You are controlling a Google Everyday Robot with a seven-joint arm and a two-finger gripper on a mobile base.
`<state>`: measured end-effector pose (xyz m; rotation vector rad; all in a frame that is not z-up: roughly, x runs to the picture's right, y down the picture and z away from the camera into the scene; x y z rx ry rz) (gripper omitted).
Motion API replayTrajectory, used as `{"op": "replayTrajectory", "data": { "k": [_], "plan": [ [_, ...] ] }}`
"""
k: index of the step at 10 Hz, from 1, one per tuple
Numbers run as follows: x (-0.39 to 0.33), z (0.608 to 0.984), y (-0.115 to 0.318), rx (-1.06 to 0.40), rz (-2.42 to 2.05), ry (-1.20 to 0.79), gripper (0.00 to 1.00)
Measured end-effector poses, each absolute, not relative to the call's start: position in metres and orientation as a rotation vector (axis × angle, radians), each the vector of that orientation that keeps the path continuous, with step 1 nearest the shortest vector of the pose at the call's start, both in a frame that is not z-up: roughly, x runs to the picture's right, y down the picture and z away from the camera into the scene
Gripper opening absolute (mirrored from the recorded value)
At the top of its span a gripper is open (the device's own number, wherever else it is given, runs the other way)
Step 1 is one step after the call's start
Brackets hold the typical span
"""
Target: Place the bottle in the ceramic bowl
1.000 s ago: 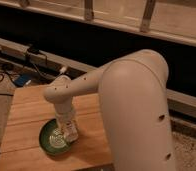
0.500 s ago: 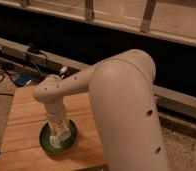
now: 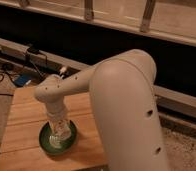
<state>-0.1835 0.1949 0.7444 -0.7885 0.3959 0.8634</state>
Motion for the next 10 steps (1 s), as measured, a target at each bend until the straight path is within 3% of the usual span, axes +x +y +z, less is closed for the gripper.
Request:
{"op": "replayTrajectory", "data": {
  "k": [2, 3, 10],
  "plan": [
    [-0.1844, 0.7443, 0.1953, -0.789, 0.861, 0.396, 0.75],
    [-0.185, 0.7441, 0.1955, -0.789, 0.86, 0.395, 0.8],
    [-0.1845, 0.7444, 0.1956, -0.789, 0.861, 0.396, 0.8]
  ]
}}
